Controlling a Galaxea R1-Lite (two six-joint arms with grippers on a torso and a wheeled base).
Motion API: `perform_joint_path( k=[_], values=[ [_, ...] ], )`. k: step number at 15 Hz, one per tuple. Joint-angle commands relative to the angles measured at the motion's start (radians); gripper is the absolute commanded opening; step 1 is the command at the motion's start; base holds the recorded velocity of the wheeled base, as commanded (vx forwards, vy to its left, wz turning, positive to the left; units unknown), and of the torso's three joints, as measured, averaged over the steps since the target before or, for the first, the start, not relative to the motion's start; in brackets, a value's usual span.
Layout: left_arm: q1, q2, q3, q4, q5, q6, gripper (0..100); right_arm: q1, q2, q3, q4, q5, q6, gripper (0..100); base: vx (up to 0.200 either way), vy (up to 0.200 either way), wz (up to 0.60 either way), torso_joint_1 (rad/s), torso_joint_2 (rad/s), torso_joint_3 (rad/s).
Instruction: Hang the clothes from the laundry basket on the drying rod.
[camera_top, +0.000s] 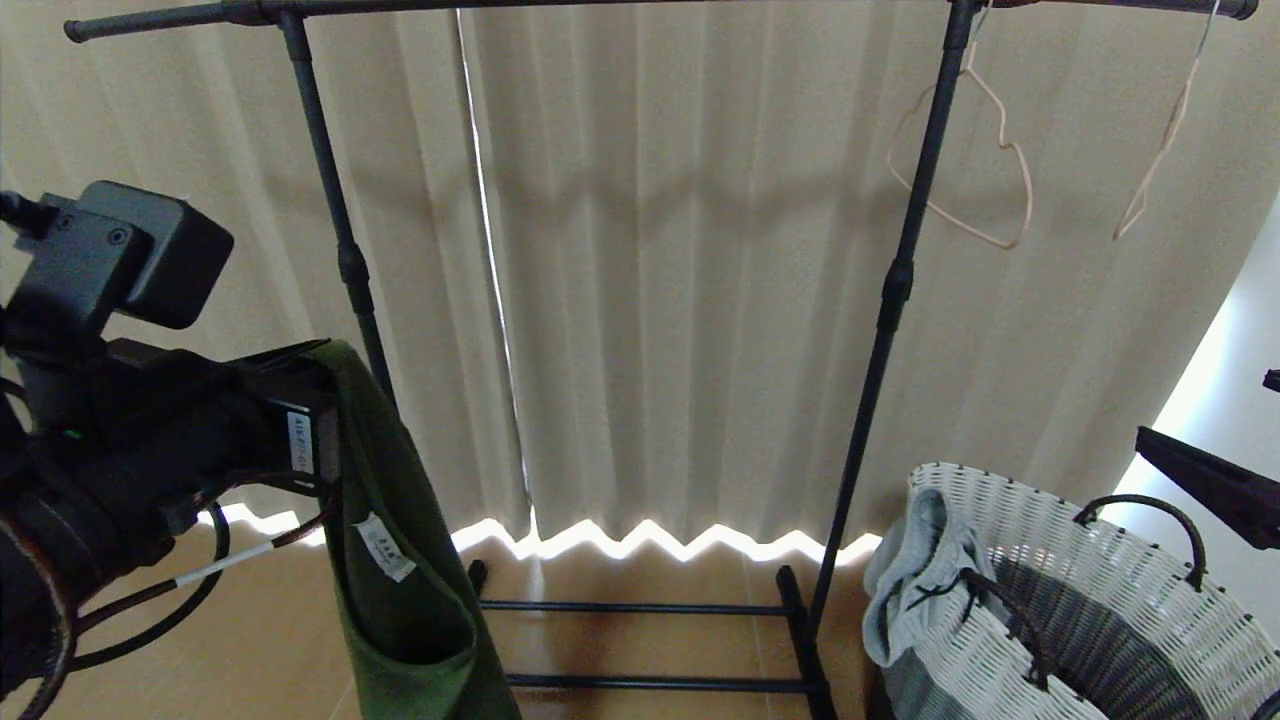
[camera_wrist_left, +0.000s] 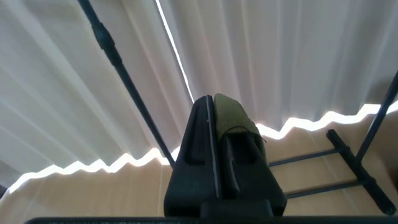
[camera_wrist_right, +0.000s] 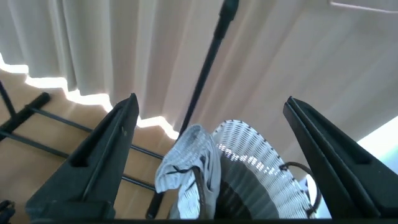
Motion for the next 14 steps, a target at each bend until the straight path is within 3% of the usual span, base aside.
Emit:
perform_joint_path(
  k=[1,9,14],
  values=[
    [0.001,-0.043,0.013,0.01,0.001,0.001,0,-0.009,0.003,0.008,0.0,0.0,-0.001,100,0.0,0.0,0.0,0.0,0.0,0.0],
    [0.05,-0.074,0.052,0.01,0.001,0.007,0,-0.022,0.002,0.05,-0.002,-0.056,-0.07,100,0.0,0.0,0.0,0.0,0.0,0.0],
    [0.047,-0.086,0.079,0.004,-0.001,0.021,0,-0.025,0.003,0.058,-0.002,-0.061,-0.072,100,0.0,0.0,0.0,0.0,0.0,0.0]
  ],
)
